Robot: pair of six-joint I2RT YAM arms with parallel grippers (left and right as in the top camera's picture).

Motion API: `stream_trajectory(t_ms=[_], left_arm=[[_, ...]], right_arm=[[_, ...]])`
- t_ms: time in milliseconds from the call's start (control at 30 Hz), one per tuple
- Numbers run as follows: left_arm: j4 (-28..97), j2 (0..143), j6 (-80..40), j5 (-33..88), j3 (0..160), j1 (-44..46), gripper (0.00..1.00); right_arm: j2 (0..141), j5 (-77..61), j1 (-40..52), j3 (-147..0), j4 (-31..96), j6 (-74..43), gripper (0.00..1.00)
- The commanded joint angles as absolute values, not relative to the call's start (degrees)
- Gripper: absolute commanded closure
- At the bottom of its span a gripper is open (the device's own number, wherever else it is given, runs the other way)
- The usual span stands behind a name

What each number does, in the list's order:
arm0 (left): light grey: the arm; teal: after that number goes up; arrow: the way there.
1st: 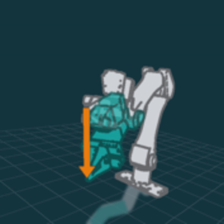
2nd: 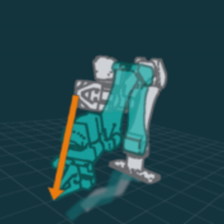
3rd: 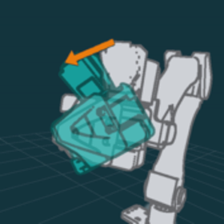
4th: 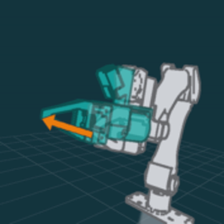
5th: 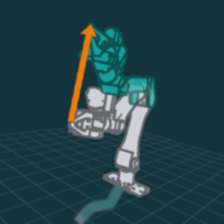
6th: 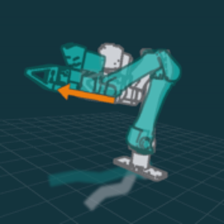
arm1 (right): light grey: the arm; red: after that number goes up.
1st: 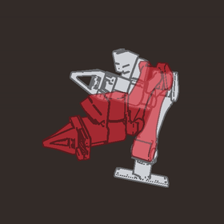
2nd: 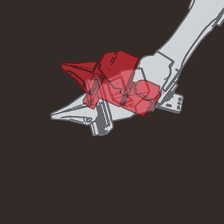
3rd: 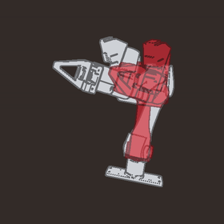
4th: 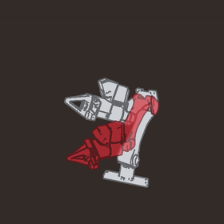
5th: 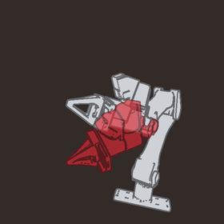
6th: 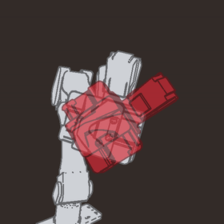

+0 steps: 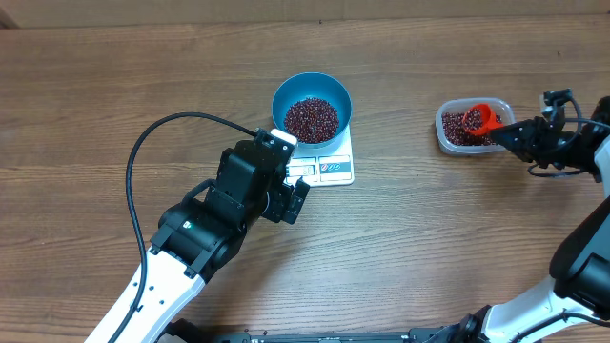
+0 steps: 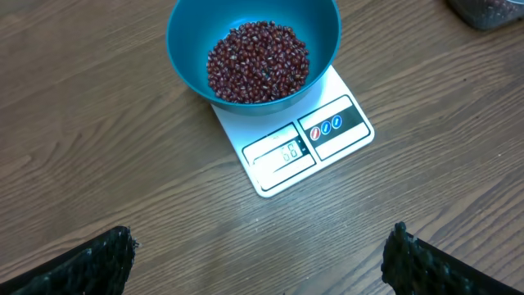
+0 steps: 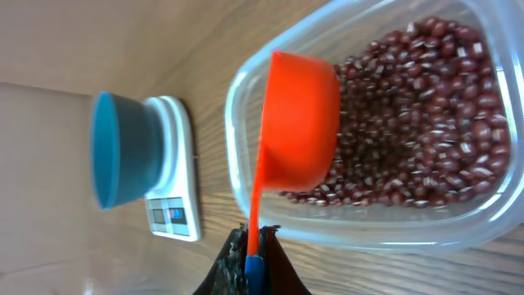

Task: Scoop item into bowl and weigh 150g on scale
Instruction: 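Scoop beans and lift the red scoop out of the tub, then carry the filled scoop left over the blue bowl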

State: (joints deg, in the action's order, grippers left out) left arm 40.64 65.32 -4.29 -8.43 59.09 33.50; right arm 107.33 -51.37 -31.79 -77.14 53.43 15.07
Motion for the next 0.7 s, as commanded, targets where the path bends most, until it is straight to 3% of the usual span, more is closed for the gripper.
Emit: stream_trajectory(t_ms=[0,333,667], left_arm=[[40.47,65.60,-4.49,-8.97,59.02,33.34,0.00],[40.49,65.60,-4.49,-8.97,59.02,33.34,0.01],[40.47,65.60,-4.49,-8.97,59.02,33.34,0.00]], right_arm=[[107.39,-60.31,-32.34,-77.10,53.98,16.62,0.96],[107.39,-73.28,-30.30,-77.10,53.65,16.60,0.96],[107.39,-78.52,-21.15,-77.10,50.83,16.08,0.96]])
